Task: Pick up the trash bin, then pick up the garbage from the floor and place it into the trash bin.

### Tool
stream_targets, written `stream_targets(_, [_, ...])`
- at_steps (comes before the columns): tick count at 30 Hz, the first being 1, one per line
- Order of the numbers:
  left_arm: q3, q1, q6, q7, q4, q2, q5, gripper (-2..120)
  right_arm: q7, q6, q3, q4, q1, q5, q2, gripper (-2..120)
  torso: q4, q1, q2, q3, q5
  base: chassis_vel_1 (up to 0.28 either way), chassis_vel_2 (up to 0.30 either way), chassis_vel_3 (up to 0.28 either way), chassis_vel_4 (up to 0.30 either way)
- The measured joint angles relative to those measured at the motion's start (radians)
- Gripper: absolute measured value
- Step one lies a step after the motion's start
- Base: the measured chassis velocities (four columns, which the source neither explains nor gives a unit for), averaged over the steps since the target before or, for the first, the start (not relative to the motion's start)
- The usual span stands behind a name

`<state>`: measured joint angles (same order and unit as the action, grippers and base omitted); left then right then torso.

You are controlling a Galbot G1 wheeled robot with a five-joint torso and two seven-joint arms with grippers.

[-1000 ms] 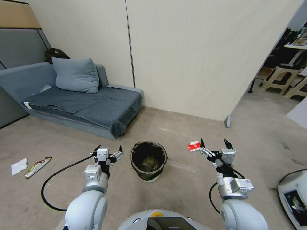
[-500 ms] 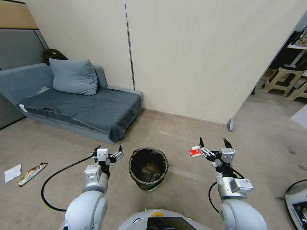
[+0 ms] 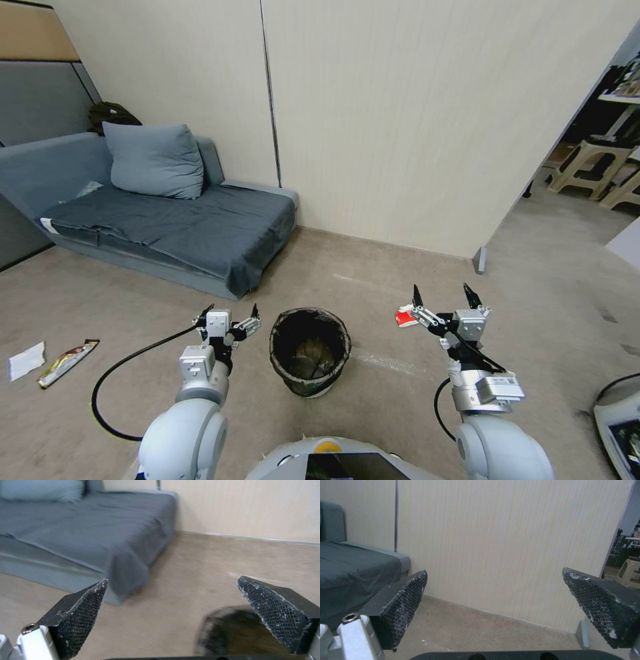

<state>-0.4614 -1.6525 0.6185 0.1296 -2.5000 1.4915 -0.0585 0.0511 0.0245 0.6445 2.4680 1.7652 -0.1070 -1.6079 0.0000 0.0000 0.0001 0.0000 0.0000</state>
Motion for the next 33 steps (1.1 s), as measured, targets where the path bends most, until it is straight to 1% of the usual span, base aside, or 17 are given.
stream_targets(1, [0.000, 0.000, 0.000, 0.000, 0.000, 0.000, 0.000, 100, 0.000, 0.000, 0.000, 0.000, 0.000, 0.000, 0.000, 100, 0.0000, 0.000, 0.000, 0.000, 0.0000, 0.000, 0.000, 0.000, 0.000])
stream_targets(5, [0.033, -0.005, 0.032, 0.007, 0.000, 0.000, -0.081, 100, 0.000, 0.000, 0.000, -0.003, 0.000, -0.005, 0.000, 100, 0.0000, 0.000, 0.000, 0.000, 0.0000, 0.000, 0.000, 0.000, 0.000])
stream_targets(13, [0.062, -0.006, 0.058, 0.012, 0.004, -0.001, -0.141, 100, -0.003, -0.002, 0.000, -0.010, 0.000, -0.014, 0.000, 100, 0.0000, 0.000, 0.000, 0.000, 0.0001, 0.000, 0.000, 0.000, 0.000])
stream_targets(14, [0.074, -0.005, 0.060, 0.015, 0.018, -0.001, -0.146, 100, -0.004, -0.002, 0.000, -0.013, 0.000, -0.018, 0.000, 100, 0.0001, 0.000, 0.000, 0.000, 0.0000, 0.000, 0.000, 0.000, 0.000])
stream_targets(16, [0.090, -0.005, 0.061, 0.018, 0.043, -0.001, -0.138, 100, -0.004, -0.003, 0.000, -0.013, -0.001, -0.018, 0.000, 100, -0.0001, 0.000, 0.000, 0.000, -0.0001, 0.000, 0.000, 0.000, 0.000])
stream_targets(21, [0.116, -0.005, 0.060, 0.030, 0.069, 0.000, -0.129, 100, -0.004, -0.006, 0.000, -0.017, -0.001, -0.021, 0.000, 100, 0.0000, 0.000, 0.000, 0.000, -0.0001, 0.000, 0.000, 0.000, 0.000])
stream_targets(25, [0.129, -0.007, 0.051, 0.041, 0.099, 0.003, -0.077, 100, -0.007, -0.012, -0.001, -0.025, -0.001, -0.026, 0.000, 100, 0.0001, 0.000, 0.000, 0.000, -0.0001, 0.000, 0.000, 0.000, 0.000])
stream_targets(33, [0.131, -0.008, 0.053, 0.073, 0.109, 0.007, -0.034, 100, -0.009, -0.017, -0.002, -0.030, -0.001, -0.027, 0.000, 100, 0.0000, 0.000, 0.000, 0.000, -0.0001, 0.000, 0.000, 0.000, 0.000])
